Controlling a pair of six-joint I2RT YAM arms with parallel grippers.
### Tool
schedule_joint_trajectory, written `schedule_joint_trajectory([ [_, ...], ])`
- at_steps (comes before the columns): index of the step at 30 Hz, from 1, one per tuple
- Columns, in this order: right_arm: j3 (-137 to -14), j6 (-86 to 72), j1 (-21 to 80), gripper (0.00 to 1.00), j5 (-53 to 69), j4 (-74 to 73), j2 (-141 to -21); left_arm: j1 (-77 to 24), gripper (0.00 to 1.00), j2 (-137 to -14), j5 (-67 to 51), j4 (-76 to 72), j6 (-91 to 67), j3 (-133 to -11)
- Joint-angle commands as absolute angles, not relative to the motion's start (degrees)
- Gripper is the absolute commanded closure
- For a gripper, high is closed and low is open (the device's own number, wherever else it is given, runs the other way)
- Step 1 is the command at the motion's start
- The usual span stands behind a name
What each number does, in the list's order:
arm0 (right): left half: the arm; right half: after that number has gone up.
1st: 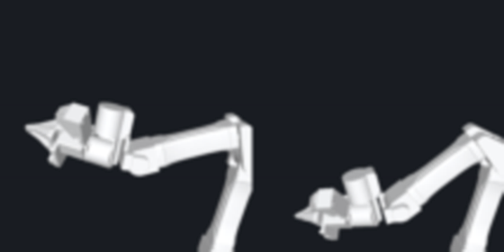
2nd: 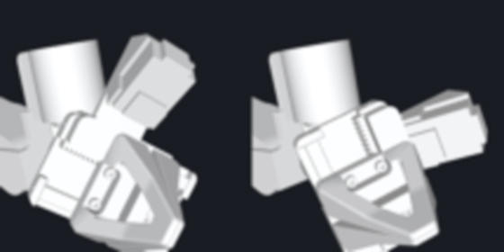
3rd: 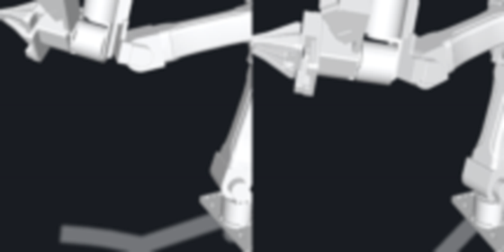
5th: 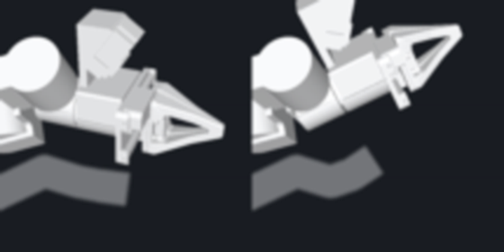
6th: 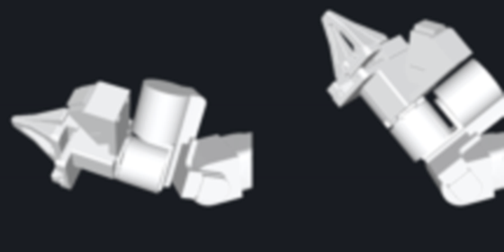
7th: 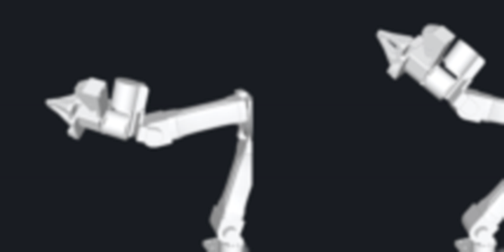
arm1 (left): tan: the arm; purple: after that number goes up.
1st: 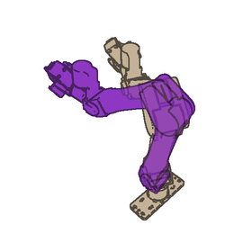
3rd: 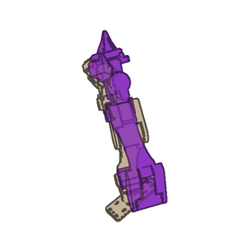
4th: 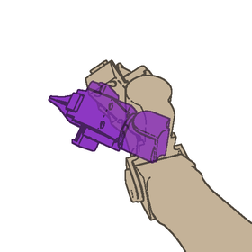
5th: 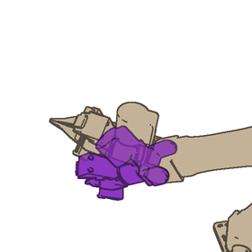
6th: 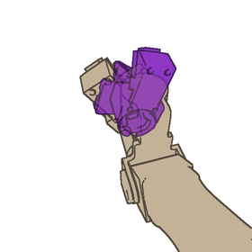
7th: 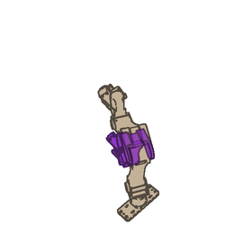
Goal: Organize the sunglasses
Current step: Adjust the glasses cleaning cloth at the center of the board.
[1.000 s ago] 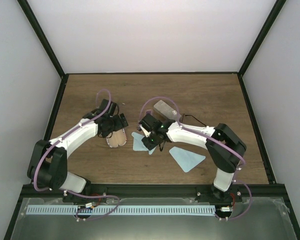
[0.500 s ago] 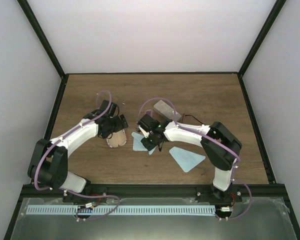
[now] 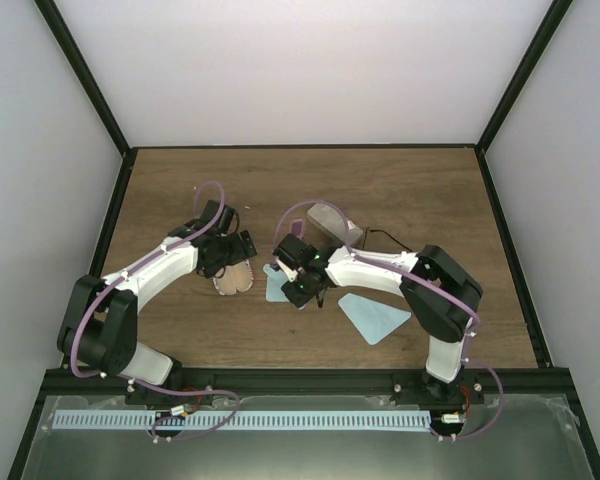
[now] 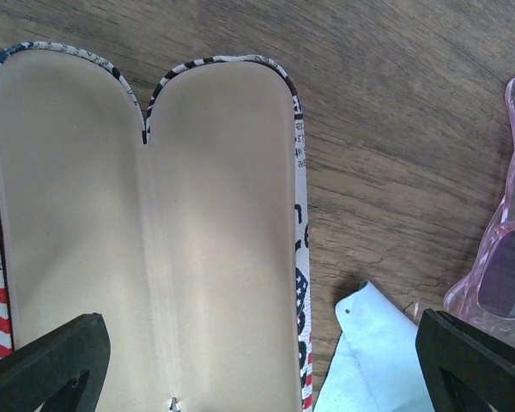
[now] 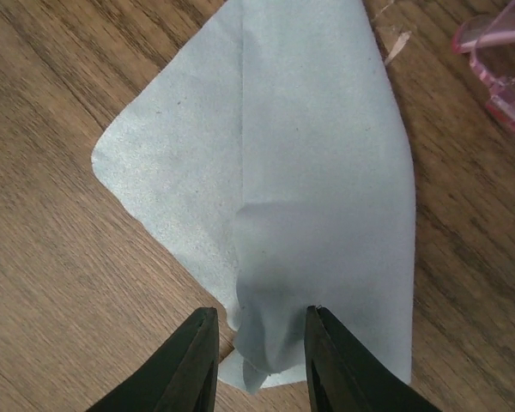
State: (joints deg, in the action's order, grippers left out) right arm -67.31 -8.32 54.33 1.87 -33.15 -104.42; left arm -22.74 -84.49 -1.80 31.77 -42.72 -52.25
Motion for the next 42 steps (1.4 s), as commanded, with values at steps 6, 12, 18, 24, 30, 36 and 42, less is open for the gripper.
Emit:
schedule_joint_trajectory([
  [6,-68.11,-9.12,54.84,0.73,0.99,-34.09,-105.46,-22.5,0.0,-84.63,-1.89,31.79,-41.61,-51.57],
  [12,-68.21,-8.87,54.84,0.84,0.84,-34.11,-105.81,-22.5,0.0,-84.85,-1.89,31.6,-41.81,-51.46],
  [18,-68.37,-8.53,54.84,0.97,0.45,-34.29,-106.0,-22.43,0.0,-84.92,-1.76,31.54,-41.97,-51.52],
  [24,-68.49,-8.69,54.84,0.99,-0.66,-33.98,-104.66,-22.5,0.0,-85.16,-1.83,31.53,-42.02,-51.72],
  [30,-69.88,-9.14,54.69,0.99,-3.3,-33.55,-100.74,-22.5,0.0,-85.35,-1.85,31.45,-42.06,-51.85],
  [36,-72.35,-9.45,54.25,0.99,-3.34,-35.81,-101.05,-22.5,0.0,-85.34,-2.2,30.67,-41.83,-52.32],
  [42,-72.17,-8.86,53.03,0.99,-3.42,-35.85,-101.9,-22.5,0.0,-85.99,-2.43,31.16,-41.4,-53.87],
])
